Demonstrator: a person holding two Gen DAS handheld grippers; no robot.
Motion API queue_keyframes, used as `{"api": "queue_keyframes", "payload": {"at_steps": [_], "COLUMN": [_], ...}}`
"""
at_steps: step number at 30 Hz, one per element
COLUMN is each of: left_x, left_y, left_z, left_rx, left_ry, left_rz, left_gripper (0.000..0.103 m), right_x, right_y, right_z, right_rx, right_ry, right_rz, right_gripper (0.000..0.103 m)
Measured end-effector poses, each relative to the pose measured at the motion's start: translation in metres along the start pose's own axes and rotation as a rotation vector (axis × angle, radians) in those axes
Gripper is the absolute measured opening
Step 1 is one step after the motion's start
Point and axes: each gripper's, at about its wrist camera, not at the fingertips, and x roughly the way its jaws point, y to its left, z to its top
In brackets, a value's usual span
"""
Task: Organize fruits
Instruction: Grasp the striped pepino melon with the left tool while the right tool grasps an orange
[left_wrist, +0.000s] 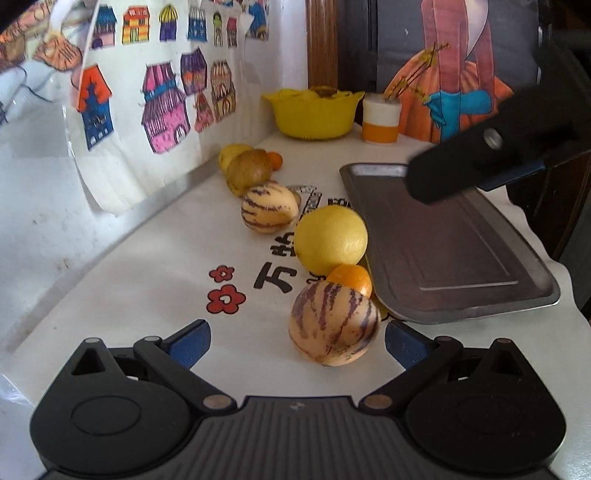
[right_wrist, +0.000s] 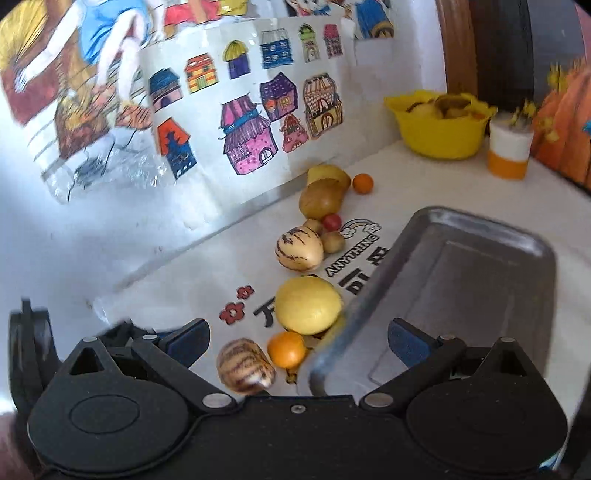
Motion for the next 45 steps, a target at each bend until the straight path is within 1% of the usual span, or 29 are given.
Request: {"api": "queue_keyframes", "payload": {"at_steps": [2, 3, 7, 9, 11, 12, 13, 15, 18, 21, 22, 25, 29, 33, 38, 41, 43, 45], "left_x": [0.005, 0.006, 0.013, 0.015, 0.015, 0.015, 0.014, 0.013, 0.012, 0.009, 0.008, 0.005, 0.003, 0.003, 0.002, 0.001, 0.001, 0.001], "left_y": [0.001, 0.002, 0.0, -0.001, -0.002, -0.002, -0.002, -0.002, 0.002, 0.01, 0.013, 0.022, 0.034, 0.037, 0.036, 0.037, 0.039, 0.042], "left_z": [-0.001, -0.001, -0.001, -0.001, 0.0, 0.0, 0.001, 0.001, 0.001, 0.0, -0.001, -0.004, -0.004, -0.003, -0.002, -0.003, -0.002, -0.002], "left_rx": [-0.005, -0.004, -0.001, 0.002, 0.009, 0.01, 0.01, 0.009, -0.015, -0.046, -0.054, -0.077, -0.097, -0.09, -0.101, -0.112, -0.125, -0.144], "left_ry": [0.011, 0.013, 0.029, 0.021, 0.011, 0.007, 0.002, 0.002, 0.004, 0.006, 0.006, 0.007, 0.009, 0.019, 0.028, 0.028, 0.03, 0.033], "left_rz": [-0.008, -0.017, -0.04, -0.041, -0.054, -0.063, -0.072, -0.066, -0.029, 0.041, 0.068, 0.128, 0.145, 0.16, 0.173, 0.18, 0.18, 0.172], "left_gripper": [0.099, 0.097, 0.084, 0.081, 0.068, 0.065, 0.055, 0.056, 0.056, 0.056, 0.056, 0.056, 0.056, 0.056, 0.056, 0.056, 0.056, 0.056], "right_x": [0.006, 0.008, 0.015, 0.02, 0.026, 0.03, 0.033, 0.04, 0.049, 0.058, 0.061, 0.068, 0.073, 0.072, 0.067, 0.071, 0.076, 0.082], "right_y": [-0.006, -0.009, -0.021, -0.025, -0.026, -0.025, -0.024, -0.02, -0.013, -0.007, -0.004, 0.006, 0.016, 0.025, 0.036, 0.041, 0.044, 0.046], "right_z": [0.001, 0.001, -0.003, -0.005, -0.006, -0.007, -0.008, -0.008, -0.009, -0.012, -0.013, -0.019, -0.026, -0.028, -0.032, -0.032, -0.033, -0.035], "right_rx": [0.026, 0.036, 0.066, 0.075, 0.075, 0.071, 0.067, 0.056, 0.033, 0.003, -0.018, -0.1, -0.197, -0.282, -0.351, -0.392, -0.423, -0.444], "right_ry": [-0.004, -0.002, 0.016, 0.027, 0.042, 0.051, 0.059, 0.071, 0.085, 0.104, 0.11, 0.114, 0.1, 0.075, 0.053, 0.055, 0.051, 0.053], "right_rz": [0.009, 0.006, 0.0, 0.004, 0.007, 0.01, 0.013, 0.023, 0.032, 0.036, 0.03, -0.007, -0.044, -0.064, -0.059, -0.069, -0.075, -0.086], "right_gripper": [0.101, 0.099, 0.093, 0.089, 0.085, 0.082, 0.081, 0.075, 0.07, 0.064, 0.063, 0.058, 0.058, 0.054, 0.054, 0.052, 0.05, 0.045]}}
